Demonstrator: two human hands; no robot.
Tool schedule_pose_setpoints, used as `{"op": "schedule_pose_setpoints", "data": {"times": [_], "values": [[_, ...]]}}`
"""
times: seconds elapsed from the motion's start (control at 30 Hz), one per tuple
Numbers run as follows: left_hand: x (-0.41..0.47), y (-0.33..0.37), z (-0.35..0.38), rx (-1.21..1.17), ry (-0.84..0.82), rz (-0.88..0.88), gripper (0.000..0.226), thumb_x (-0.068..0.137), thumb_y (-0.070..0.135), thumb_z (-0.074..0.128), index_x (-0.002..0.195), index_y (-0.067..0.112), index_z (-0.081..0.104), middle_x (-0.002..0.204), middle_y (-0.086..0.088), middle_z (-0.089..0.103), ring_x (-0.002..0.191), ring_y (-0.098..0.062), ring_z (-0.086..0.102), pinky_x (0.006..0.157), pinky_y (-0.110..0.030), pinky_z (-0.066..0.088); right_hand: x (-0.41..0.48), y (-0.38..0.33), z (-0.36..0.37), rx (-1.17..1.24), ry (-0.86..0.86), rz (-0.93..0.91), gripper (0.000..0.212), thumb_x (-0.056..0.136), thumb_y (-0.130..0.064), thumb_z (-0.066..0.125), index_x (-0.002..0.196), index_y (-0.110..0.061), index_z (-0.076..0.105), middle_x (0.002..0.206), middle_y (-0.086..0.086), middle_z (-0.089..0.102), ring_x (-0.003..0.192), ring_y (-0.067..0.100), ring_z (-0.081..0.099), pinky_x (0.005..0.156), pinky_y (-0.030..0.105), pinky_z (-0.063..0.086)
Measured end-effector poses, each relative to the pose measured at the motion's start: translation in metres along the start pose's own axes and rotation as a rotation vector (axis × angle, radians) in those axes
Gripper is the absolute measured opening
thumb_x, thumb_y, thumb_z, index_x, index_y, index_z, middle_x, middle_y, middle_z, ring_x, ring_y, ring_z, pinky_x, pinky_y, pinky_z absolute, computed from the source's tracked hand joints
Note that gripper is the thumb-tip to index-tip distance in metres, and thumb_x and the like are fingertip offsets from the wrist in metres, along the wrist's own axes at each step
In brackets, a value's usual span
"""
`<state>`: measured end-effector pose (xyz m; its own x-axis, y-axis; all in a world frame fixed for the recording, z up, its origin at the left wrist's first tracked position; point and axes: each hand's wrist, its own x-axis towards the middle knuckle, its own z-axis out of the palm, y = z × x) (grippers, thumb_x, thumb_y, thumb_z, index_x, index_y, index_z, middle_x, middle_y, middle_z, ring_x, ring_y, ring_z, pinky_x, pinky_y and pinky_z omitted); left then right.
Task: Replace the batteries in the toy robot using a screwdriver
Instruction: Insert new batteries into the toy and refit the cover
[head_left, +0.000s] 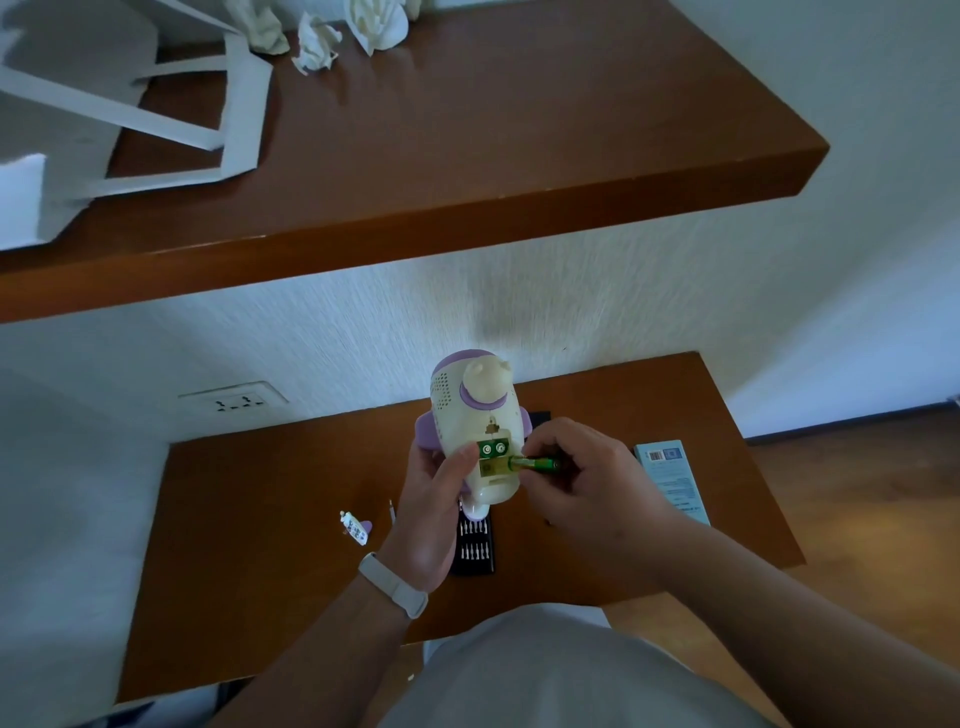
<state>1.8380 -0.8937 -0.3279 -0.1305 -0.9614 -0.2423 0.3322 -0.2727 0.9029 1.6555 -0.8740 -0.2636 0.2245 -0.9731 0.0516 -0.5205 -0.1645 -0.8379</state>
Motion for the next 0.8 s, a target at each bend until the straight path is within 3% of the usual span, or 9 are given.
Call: {"op": "schedule_pose_setpoints", "data": {"times": [0.07, 0.27, 0.5, 0.7, 0.8], "values": [[-0.0009, 0.0007, -0.0001, -0.008, -0.001, -0.005, 0.048, 0.085, 0.035, 0.07, 0.13, 0.034, 0.057, 0.129, -0.004, 0.065, 0.117, -0.024, 0.065, 0.086, -0.033, 0.057, 0.0009, -0.0003, 0.001, 0.014, 0.003, 0.021, 0.016, 0.088, -0.02, 0.071, 0.099, -0.025, 0.06, 0.085, -0.019, 0.059, 0.076, -0.004, 0.059, 0.059, 0.011, 0.048], [-0.0035, 0.0029, 0.0001, -0.013, -0.011, -0.014, 0.047, 0.085, 0.034, 0.07, 0.131, 0.032, 0.057, 0.13, -0.007, 0.064, 0.117, -0.026, 0.065, 0.085, -0.031, 0.057, 0.0017, -0.0029, 0.004, 0.014, 0.007, -0.005, 0.018, 0.088, -0.019, 0.072, 0.103, -0.021, 0.063, 0.094, -0.025, 0.057, 0.092, -0.01, 0.057, 0.066, 0.006, 0.047], [-0.0052, 0.0023, -0.0014, -0.009, -0.004, -0.016, 0.053, 0.086, 0.034, 0.071, 0.135, 0.029, 0.053, 0.132, -0.008, 0.063, 0.12, -0.027, 0.063, 0.086, -0.033, 0.057, -0.0034, -0.003, 0.0047, 0.01, 0.007, -0.004, 0.018, 0.088, -0.018, 0.072, 0.105, -0.019, 0.065, 0.095, -0.023, 0.057, 0.091, -0.012, 0.055, 0.067, 0.006, 0.047], [-0.0059, -0.0004, 0.0, 0.015, -0.018, -0.023, 0.048, 0.086, 0.038, 0.07, 0.132, 0.034, 0.055, 0.129, -0.004, 0.064, 0.119, -0.024, 0.064, 0.086, -0.031, 0.057, -0.0023, -0.0045, 0.0092, -0.027, -0.012, -0.015, 0.022, 0.09, -0.019, 0.07, 0.111, -0.018, 0.066, 0.104, -0.014, 0.058, 0.1, -0.002, 0.055, 0.077, 0.008, 0.048], [-0.0066, -0.0018, 0.0001, 0.02, -0.023, -0.026, 0.051, 0.086, 0.041, 0.072, 0.134, 0.034, 0.055, 0.131, -0.005, 0.064, 0.119, -0.025, 0.063, 0.087, -0.032, 0.057, -0.0024, -0.0056, 0.0095, -0.015, -0.003, 0.011, 0.021, 0.09, -0.021, 0.07, 0.111, -0.019, 0.065, 0.104, -0.017, 0.057, 0.103, -0.006, 0.053, 0.076, 0.006, 0.048]]}}
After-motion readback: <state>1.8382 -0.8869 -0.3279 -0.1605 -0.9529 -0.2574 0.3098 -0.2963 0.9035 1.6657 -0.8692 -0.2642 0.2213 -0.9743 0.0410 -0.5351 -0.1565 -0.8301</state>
